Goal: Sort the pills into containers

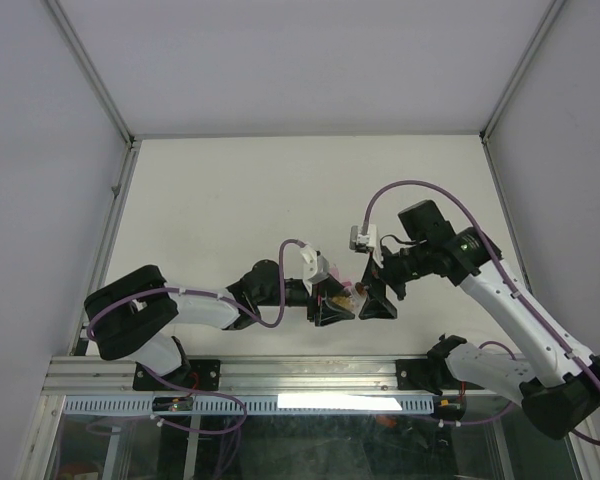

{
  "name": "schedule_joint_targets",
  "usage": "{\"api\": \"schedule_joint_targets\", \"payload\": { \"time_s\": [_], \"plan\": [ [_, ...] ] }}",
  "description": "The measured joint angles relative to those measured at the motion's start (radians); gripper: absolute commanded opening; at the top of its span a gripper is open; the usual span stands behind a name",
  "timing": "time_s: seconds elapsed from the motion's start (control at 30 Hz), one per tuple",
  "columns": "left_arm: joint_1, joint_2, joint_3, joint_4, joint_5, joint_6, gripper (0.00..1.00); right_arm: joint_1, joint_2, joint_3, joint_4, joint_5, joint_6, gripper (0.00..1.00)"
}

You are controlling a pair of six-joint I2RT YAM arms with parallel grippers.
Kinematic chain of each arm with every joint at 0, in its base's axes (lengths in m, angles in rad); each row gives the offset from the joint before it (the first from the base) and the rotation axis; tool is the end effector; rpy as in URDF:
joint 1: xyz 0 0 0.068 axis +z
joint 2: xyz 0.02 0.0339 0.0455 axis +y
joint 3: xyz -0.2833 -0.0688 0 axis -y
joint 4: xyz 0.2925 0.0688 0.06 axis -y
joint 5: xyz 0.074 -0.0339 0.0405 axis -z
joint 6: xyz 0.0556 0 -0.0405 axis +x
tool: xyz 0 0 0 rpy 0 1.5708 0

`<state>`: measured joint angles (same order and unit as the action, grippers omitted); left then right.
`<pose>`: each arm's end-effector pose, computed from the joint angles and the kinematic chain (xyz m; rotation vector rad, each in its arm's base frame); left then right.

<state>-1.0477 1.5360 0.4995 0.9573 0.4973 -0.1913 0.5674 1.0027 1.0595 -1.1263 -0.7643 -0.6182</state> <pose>0.1435 -0.3019 0.1657 1.1164 1.4426 -1.3197 0.1573 0.1459 0.3287 -1.5850 1.8997 0.9728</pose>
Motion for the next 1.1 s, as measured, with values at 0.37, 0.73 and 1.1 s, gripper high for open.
{"api": "schedule_joint_targets", "payload": {
  "time_s": [0.37, 0.73, 1.1],
  "plan": [
    [-0.007, -0.033, -0.008, -0.008, -0.026, 0.0, 0.0, -0.007, 0.049, -0.002, 0.058, 0.0, 0.106, 0.53],
    [-0.019, -0.034, -0.008, -0.009, -0.025, 0.0, 0.0, -0.013, 0.052, -0.002, 0.06, -0.013, 0.068, 0.19],
    [-0.02, -0.027, -0.005, -0.007, 0.026, -0.005, 0.0, -0.005, 0.025, -0.002, -0.076, -0.087, -0.598, 0.0]
  ]
}}
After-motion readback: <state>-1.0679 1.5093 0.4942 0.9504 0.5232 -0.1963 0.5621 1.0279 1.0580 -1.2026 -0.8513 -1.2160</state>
